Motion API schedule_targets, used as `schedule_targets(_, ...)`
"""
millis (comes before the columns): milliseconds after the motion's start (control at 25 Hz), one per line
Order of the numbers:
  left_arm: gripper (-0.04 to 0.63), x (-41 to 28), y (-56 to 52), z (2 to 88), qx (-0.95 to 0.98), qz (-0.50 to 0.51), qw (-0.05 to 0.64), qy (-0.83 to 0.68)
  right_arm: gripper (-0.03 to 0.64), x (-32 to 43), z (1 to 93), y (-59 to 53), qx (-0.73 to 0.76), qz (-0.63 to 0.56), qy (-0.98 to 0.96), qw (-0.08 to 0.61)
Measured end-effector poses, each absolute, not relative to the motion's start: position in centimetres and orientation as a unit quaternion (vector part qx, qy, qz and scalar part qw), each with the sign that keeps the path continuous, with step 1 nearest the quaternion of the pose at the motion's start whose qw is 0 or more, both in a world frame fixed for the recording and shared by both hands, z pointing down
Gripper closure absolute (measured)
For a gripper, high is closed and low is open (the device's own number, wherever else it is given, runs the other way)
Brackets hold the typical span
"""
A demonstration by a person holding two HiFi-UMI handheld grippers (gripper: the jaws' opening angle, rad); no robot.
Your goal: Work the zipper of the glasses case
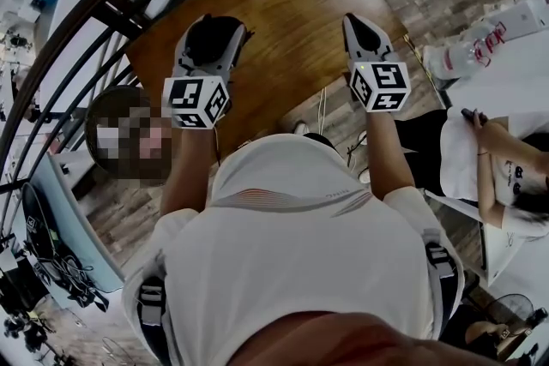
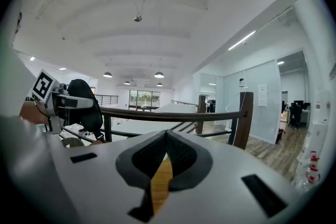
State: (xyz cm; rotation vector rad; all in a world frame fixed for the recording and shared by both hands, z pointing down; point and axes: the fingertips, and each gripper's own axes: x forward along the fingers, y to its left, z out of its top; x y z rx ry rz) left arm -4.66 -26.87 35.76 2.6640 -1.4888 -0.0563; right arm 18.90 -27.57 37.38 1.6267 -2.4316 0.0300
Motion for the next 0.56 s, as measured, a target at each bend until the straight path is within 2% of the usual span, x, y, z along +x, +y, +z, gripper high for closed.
schedule_targets(560, 0.324, -3.6, -26.6, 35.8, 0.875, -0.017, 0.055, -0.482, 0.566, 18.6, 37.1, -27.7, 0.547, 0.011, -0.831, 0.104)
